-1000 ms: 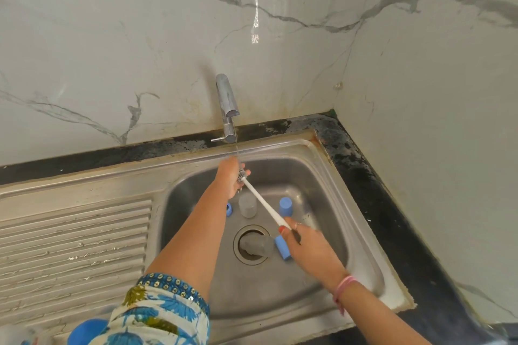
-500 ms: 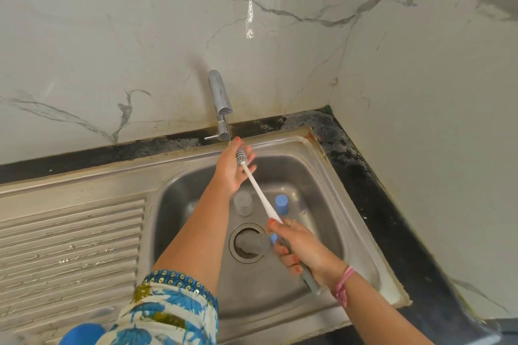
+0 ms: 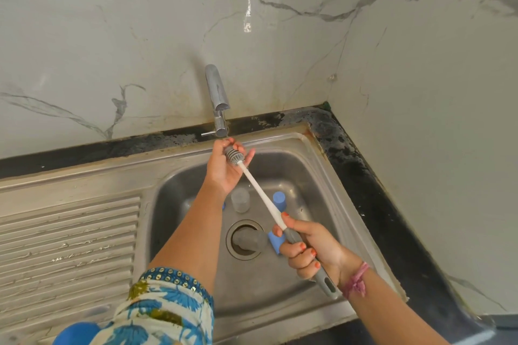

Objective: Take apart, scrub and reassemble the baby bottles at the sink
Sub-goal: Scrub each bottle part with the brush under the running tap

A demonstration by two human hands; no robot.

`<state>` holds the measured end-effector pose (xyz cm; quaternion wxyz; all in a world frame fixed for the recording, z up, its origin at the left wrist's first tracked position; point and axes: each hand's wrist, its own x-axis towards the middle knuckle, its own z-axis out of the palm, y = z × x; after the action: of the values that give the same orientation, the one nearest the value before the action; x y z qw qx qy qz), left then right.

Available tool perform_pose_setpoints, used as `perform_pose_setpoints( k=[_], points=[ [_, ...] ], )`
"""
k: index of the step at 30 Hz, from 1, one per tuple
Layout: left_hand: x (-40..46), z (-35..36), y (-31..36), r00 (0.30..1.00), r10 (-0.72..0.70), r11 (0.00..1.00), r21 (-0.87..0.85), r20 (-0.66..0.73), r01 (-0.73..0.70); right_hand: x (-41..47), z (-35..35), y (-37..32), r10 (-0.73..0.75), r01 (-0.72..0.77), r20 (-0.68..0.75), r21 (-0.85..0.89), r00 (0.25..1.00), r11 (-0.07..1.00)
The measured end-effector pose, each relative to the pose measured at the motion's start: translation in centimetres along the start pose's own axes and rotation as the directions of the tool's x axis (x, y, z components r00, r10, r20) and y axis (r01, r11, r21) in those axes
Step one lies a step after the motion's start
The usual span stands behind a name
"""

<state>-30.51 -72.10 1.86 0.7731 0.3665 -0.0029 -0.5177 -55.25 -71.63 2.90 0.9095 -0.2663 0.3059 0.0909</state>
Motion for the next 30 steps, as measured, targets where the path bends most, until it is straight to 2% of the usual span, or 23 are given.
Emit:
perform_pose_setpoints(
  k=[2,4,5,7,9,10,11,12,13,14,15,16,17,19,21,22,23,24,25,26,27,28,30],
  points=[
    [-0.2,0.3,-0.1,0.998,-0.011,0.999,0.038,-0.063,0.014,0.3,0.2,0.3,-0.05,0.046,-0.083,-0.054,0.995,0.997],
    [0.0,0.9,-0.1,0.978,-0.019,0.942,0.323,-0.206,0.087,0.7,0.4,0.8,-0.21,0.134,-0.246,-0.294,0.946,0.947],
    [0.1,1.1,0.0,0.958,0.012,0.879,0.46,-0.287,0.127,0.9,0.6,1.0,-0.337,0.143,-0.319,-0.503,0.886,0.852],
    [0.2,1.6,0.2,0.91,0.106,0.814,0.56,-0.402,0.153,1.0,0.9,1.4,-0.603,0.015,-0.342,-0.862,0.721,0.506],
    [0.7,1.6,0.4,0.896,0.131,0.845,0.52,-0.425,0.123,1.1,0.9,2.0,-0.742,-0.232,-0.259,-0.962,0.618,0.143],
    [0.8,1.6,0.5,0.901,0.113,0.869,0.481,-0.418,0.114,1.1,0.8,2.3,-0.783,-0.307,-0.241,-0.949,0.574,0.068],
    [0.8,1.6,0.5,0.912,0.094,0.89,0.444,-0.399,0.102,1.0,0.9,2.4,-0.783,-0.316,-0.268,-0.944,0.561,0.096],
    [0.8,1.7,0.5,0.926,0.075,0.902,0.42,-0.37,0.095,1.0,1.0,2.3,-0.738,-0.232,-0.325,-0.945,0.592,0.23],
    [0.6,1.5,0.5,0.94,0.058,0.912,0.4,-0.335,0.087,0.9,0.9,2.0,-0.643,-0.063,-0.388,-0.882,0.661,0.468],
    [0.4,1.3,0.6,0.955,0.034,0.926,0.369,-0.294,0.081,0.9,0.7,1.6,-0.489,0.094,-0.427,-0.673,0.761,0.734],
    [0.2,0.8,0.5,0.971,0.004,0.951,0.301,-0.239,0.07,0.6,0.5,1.2,-0.288,0.133,-0.383,-0.382,0.878,0.914],
    [0.0,0.3,0.5,0.986,-0.016,0.979,0.199,-0.169,0.05,0.1,0.3,0.9,-0.13,0.093,-0.268,-0.145,0.955,0.985],
    [-0.3,0.0,0.4,0.994,-0.017,0.997,0.07,-0.109,0.025,-0.3,0.0,0.8,-0.044,0.043,-0.154,-0.008,0.987,0.999],
    [-0.8,0.0,0.3,0.998,0.004,1.0,-0.026,-0.066,-0.006,-0.5,-0.1,0.8,-0.016,0.018,-0.052,0.044,0.999,0.999],
    [-0.5,0.6,0.2,0.987,-0.03,0.987,0.149,-0.156,0.054,-0.1,0.0,1.0,-0.089,0.071,-0.163,-0.116,0.983,0.991],
    [-0.4,1.0,0.0,0.97,0.002,0.936,0.341,-0.242,0.083,0.1,0.3,1.2,-0.188,0.095,-0.265,-0.327,0.946,0.94],
    [-0.2,1.4,-0.2,0.944,0.076,0.865,0.493,-0.32,0.098,0.2,0.6,1.3,-0.325,0.055,-0.363,-0.59,0.873,0.806],
    [0.1,1.7,-0.4,0.918,0.146,0.824,0.559,-0.369,0.094,0.6,0.7,1.5,-0.478,-0.062,-0.408,-0.806,0.778,0.588],
    [0.3,1.9,-0.4,0.904,0.174,0.815,0.572,-0.39,0.09,0.9,0.6,1.9,-0.604,-0.205,-0.382,-0.917,0.7,0.342],
    [0.5,2.0,-0.2,0.898,0.179,0.818,0.568,-0.401,0.09,1.2,0.8,2.1,-0.68,-0.297,-0.339,-0.937,0.65,0.183],
    [0.7,2.2,0.0,0.898,0.174,0.826,0.557,-0.403,0.09,1.3,1.0,2.3,-0.724,-0.298,-0.314,-0.942,0.615,0.155],
    [0.8,2.2,0.2,0.904,0.161,0.838,0.538,-0.396,0.086,1.4,1.1,2.4,-0.712,-0.221,-0.326,-0.945,0.622,0.24],
    [0.8,1.7,0.4,0.937,0.1,0.869,0.487,-0.334,0.081,1.2,0.8,1.8,-0.523,0.067,-0.404,-0.74,0.75,0.669]
  ],
)
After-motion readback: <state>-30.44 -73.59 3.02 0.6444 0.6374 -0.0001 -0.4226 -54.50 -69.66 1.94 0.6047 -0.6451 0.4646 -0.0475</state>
